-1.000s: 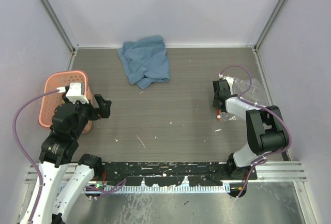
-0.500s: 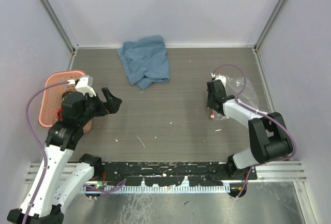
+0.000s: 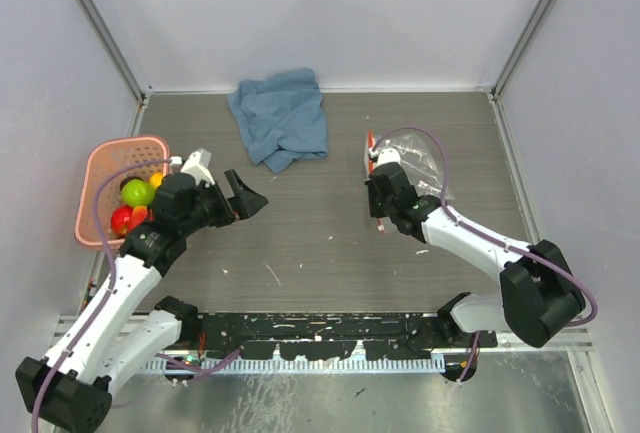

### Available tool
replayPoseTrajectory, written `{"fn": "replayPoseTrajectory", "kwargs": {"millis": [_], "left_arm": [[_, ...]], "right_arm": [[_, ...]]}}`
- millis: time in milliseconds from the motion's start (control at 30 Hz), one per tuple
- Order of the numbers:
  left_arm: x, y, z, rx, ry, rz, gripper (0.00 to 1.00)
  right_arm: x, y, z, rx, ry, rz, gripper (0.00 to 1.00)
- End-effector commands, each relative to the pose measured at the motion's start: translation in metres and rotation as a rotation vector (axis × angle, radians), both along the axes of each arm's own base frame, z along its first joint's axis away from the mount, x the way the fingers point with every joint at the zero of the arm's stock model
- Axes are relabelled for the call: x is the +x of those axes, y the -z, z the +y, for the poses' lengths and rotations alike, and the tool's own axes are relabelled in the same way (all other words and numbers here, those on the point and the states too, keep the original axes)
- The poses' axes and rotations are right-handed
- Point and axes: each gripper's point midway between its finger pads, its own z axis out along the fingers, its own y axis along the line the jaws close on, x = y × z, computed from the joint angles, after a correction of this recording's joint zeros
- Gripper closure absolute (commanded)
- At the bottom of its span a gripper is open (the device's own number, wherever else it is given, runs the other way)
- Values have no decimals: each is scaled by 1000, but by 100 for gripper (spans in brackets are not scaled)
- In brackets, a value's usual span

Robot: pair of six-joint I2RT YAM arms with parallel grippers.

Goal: Place the food in the zip-top bag and seal the zipper
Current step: Pick up the zipper food storage bag at the center of the board.

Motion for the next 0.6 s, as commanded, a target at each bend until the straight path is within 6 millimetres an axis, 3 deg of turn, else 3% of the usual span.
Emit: {"fn": "replayPoseTrajectory", "kwargs": {"millis": [0, 333, 567], "left_arm": [[11, -17, -24, -83, 4, -77, 0], [31, -3, -51, -143, -48, -99, 0], [43, 7, -86, -145, -23, -97, 0]], "right_arm": [[2, -38, 42, 93, -102, -111, 99], [-25, -48, 93, 175, -235, -159, 99], [-37, -44, 117, 190, -278, -194, 99]]}}
